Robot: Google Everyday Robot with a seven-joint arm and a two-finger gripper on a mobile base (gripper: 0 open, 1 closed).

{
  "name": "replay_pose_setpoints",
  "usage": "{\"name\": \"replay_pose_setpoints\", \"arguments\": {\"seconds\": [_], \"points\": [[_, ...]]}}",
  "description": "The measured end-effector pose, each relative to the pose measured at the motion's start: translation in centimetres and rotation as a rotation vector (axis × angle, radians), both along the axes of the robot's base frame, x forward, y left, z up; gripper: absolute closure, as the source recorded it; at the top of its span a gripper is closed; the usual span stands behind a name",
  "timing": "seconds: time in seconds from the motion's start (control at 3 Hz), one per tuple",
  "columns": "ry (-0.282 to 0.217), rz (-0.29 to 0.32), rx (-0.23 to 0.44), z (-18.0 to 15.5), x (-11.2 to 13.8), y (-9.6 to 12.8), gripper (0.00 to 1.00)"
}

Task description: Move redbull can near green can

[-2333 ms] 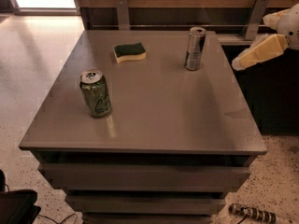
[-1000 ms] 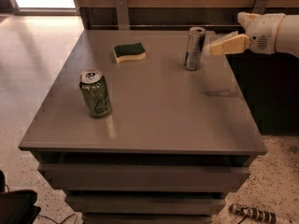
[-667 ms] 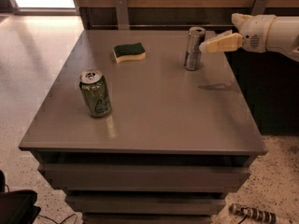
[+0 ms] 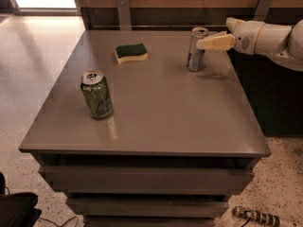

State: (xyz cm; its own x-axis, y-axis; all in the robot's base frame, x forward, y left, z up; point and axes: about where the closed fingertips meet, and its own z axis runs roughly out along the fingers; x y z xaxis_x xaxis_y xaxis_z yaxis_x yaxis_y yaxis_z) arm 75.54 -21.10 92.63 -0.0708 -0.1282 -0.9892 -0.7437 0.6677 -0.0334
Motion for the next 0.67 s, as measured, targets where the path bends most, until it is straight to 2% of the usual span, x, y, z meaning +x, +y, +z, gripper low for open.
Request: {"name": "replay_pose_setpoints", "arguments": {"seconds": [0.33,0.67], "points": [[-0.007,-0.003,0.040,-0.84,1.12,0.08,0.00],[-0.020,0.023,0.064,-1.17,1.18,0.99,0.00]]}}
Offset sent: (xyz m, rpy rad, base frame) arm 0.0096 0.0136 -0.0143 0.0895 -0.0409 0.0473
